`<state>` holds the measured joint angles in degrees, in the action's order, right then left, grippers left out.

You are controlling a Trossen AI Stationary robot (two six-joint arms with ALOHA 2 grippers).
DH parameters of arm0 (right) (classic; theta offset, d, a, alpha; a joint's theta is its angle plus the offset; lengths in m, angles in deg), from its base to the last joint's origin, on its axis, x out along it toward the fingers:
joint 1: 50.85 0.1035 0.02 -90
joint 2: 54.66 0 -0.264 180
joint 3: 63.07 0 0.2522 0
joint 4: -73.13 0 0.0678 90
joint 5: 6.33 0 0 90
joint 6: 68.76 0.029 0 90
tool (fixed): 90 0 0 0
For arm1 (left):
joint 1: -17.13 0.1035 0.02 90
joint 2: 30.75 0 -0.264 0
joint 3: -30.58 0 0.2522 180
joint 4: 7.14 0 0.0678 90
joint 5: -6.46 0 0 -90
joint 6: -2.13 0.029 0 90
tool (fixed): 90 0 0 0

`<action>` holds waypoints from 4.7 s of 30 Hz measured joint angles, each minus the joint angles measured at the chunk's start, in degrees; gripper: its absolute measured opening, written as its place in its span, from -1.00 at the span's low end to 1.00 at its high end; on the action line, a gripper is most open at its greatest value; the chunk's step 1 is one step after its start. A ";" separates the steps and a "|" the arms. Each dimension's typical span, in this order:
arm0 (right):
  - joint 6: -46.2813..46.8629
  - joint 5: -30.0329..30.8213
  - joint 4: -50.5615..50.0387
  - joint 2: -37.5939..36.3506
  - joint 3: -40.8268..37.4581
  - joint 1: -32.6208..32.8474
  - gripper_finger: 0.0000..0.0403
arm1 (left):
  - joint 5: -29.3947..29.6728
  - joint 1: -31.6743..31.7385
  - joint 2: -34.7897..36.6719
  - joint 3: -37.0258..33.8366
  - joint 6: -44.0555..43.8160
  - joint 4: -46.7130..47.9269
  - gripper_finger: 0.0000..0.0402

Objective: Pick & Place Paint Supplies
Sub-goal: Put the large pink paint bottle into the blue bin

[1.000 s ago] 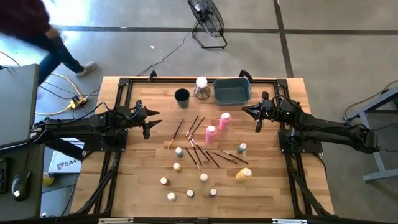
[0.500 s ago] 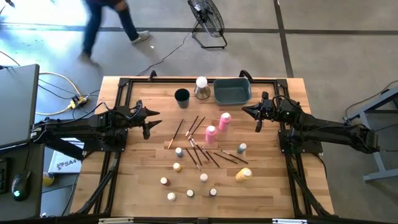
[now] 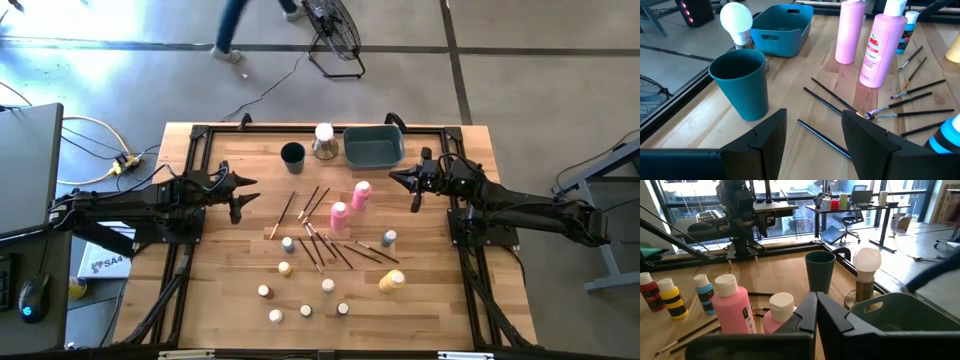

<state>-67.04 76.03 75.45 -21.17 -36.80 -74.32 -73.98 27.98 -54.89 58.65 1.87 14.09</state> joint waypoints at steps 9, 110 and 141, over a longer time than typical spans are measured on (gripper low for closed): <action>0.00 0.02 0.15 0.00 0.00 0.00 -0.99 | 0.02 0.00 -0.02 0.00 -0.01 0.01 -0.06; 2.57 -1.75 3.11 -0.02 0.00 0.22 -0.99 | -5.40 0.00 0.00 0.00 0.43 -5.42 -0.36; 2.77 -6.28 10.71 8.24 0.00 0.24 -0.49 | -3.89 0.00 0.00 0.00 0.01 -12.03 -0.57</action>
<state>-64.27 69.76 86.16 -12.93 -36.80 -74.08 -77.87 27.98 -54.89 58.65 1.88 2.06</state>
